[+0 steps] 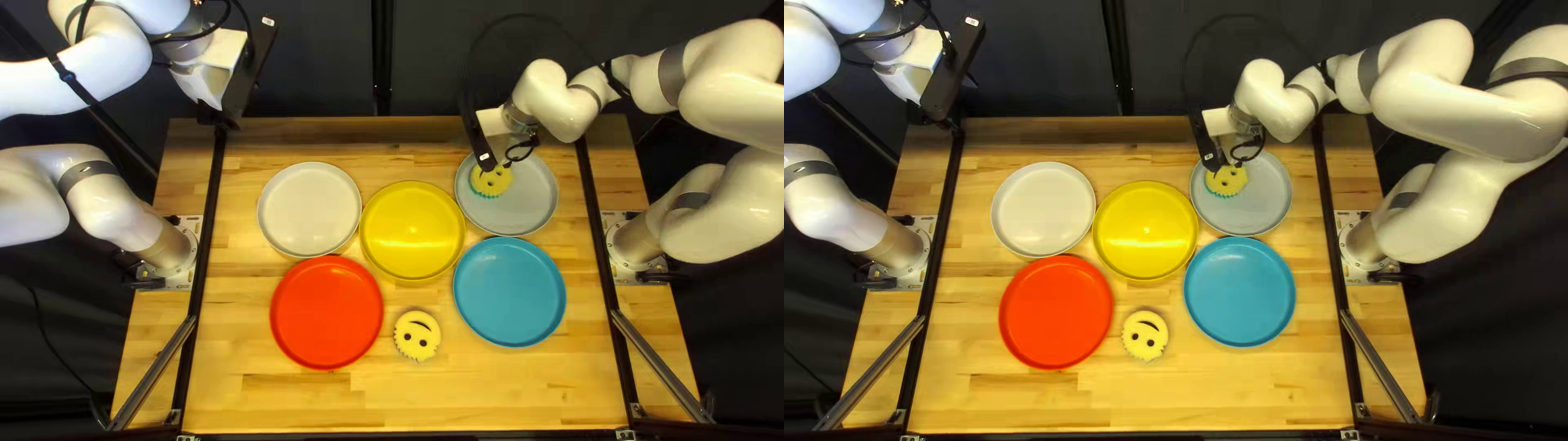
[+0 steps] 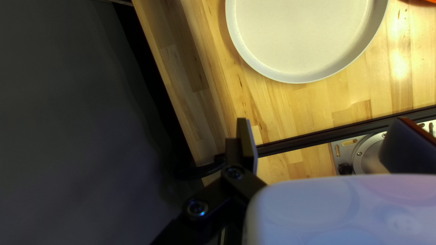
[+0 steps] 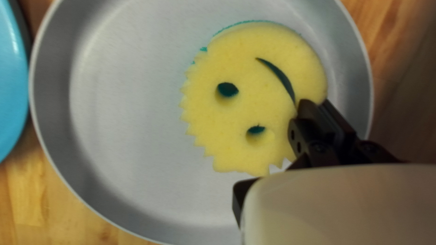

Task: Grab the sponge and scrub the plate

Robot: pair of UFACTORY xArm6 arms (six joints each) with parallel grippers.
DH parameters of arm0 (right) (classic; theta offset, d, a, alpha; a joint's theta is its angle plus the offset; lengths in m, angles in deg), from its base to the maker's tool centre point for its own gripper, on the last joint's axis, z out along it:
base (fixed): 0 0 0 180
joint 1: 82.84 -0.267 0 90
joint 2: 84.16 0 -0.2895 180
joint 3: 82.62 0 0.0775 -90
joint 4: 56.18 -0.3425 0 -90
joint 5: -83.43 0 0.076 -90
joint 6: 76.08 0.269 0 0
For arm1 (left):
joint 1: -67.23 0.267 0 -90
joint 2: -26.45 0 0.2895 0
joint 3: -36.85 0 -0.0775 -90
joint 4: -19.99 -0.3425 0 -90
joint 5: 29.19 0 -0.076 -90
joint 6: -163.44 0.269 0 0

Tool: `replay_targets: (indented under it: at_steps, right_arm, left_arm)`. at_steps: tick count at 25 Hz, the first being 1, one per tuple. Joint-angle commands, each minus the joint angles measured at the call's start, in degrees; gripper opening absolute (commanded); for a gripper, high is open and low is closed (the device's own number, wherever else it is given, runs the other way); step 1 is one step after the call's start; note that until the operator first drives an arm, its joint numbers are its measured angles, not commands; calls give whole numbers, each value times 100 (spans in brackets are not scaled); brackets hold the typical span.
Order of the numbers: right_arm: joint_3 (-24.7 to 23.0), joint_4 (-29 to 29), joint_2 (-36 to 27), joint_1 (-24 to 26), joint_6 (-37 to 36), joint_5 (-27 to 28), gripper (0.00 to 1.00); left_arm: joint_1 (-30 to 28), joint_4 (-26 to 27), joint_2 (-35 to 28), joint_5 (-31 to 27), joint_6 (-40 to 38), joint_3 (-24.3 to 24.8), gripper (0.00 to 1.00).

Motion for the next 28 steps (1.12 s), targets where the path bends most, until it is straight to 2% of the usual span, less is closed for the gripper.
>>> replay_targets:
  at_steps: [1,7,10,17,21,25,28]
  right_arm:
    - [-406,273,-395,-271,364,-32,0]
    - [-645,402,-583,-308,432,-43,0]
    - [-472,357,-426,-116,226,-20,0]
    - [478,42,413,614,-539,124,0]
    - [949,-65,884,790,-713,208,0]
    - [1025,-68,981,725,-641,224,0]
    - [863,-14,871,503,-431,159,0]
  left_arm:
    - [0,0,0,0,0,0,100]
    - [0,0,0,0,0,0,100]
    - [0,0,0,0,0,0,100]
    - [0,0,0,0,0,0,100]
    - [0,0,0,0,0,0,100]
    - [0,0,0,0,0,0,100]
    - [0,0,0,0,0,0,100]
